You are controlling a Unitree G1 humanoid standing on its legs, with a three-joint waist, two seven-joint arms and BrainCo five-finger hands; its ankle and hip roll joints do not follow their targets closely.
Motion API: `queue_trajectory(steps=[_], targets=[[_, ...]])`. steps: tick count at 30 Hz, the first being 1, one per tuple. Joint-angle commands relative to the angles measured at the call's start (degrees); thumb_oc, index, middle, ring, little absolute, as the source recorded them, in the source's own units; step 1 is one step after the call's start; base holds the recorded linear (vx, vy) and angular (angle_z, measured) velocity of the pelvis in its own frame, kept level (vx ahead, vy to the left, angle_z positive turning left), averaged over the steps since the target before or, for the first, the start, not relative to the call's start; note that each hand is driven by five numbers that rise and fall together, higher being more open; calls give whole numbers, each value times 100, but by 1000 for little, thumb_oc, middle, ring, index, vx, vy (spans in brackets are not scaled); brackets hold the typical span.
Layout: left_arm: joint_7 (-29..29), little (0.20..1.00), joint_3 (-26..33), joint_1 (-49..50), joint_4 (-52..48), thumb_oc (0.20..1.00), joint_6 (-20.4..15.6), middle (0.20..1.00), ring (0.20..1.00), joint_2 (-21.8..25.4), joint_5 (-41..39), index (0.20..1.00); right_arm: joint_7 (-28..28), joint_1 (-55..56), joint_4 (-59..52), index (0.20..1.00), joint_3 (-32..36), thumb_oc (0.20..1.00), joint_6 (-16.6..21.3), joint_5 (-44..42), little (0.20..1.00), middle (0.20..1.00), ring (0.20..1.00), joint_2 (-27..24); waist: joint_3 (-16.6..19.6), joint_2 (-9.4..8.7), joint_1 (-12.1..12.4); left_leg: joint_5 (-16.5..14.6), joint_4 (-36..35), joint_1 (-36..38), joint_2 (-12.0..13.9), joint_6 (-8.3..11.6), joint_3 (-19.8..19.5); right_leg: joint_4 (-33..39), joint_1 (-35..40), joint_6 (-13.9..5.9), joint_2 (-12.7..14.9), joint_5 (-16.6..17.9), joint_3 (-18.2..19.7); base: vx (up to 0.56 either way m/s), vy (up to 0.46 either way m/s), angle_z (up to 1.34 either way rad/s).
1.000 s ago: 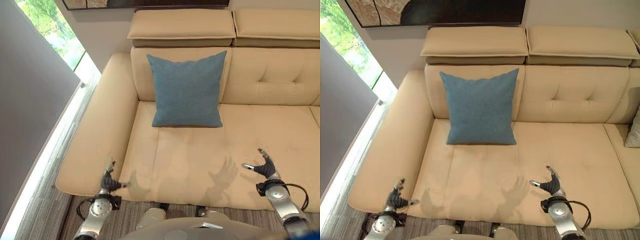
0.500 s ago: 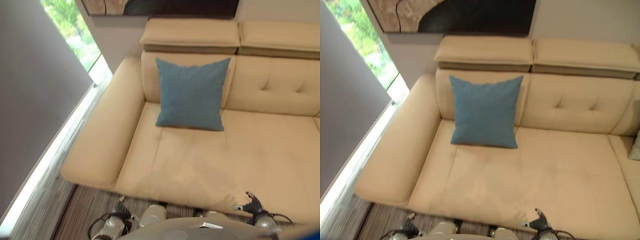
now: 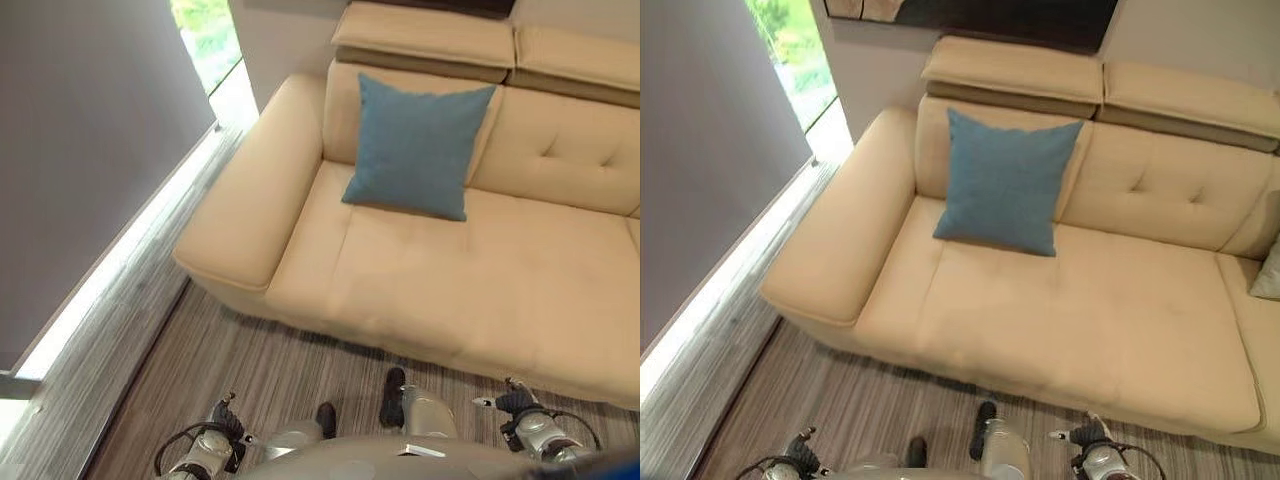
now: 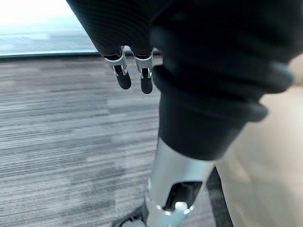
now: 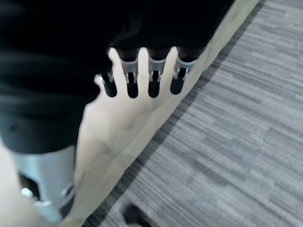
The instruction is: Pick up all the scattered cushions and arrange them neatly on the sofa.
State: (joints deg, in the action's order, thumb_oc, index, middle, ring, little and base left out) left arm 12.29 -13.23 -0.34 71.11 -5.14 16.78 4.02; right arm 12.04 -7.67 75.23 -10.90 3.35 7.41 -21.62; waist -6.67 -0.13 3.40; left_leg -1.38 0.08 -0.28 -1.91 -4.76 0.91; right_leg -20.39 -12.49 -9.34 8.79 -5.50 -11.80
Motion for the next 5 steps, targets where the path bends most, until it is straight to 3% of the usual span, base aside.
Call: queue_trajectory(steps=[1, 3, 5], targets=[[5, 1000, 182, -204, 61, 1000, -43, 1000, 1000, 28, 138, 1000, 80, 12, -181, 1000, -56, 1000, 9, -96, 1000, 1000, 1000, 55, 256, -283, 91, -239, -191, -250, -142, 439, -382, 1531, 763, 60, -29, 567, 25, -66, -84, -28], [8, 1000, 183, -218, 82, 1000, -57, 1000, 1000, -27, 90, 1000, 116, -26, -186, 1000, -87, 1000, 4, -76, 1000, 1000, 1000, 73, 348, -274, 92, -154, -316, -241, -104, 473, -326, 1845, 804, 15, -107, 639, 34, -32, -80, -36], [0, 1000, 190, -227, 143, 1000, -30, 1000, 1000, -68, 53, 1000, 136, -40, -157, 1000, -93, 1000, -33, -120, 1000, 1000, 1000, 129, 460, -311, 100, -75, -469, -176, -73, 542, -295, 2234, 1014, 19, -189, 683, 60, -32, -136, 7]])
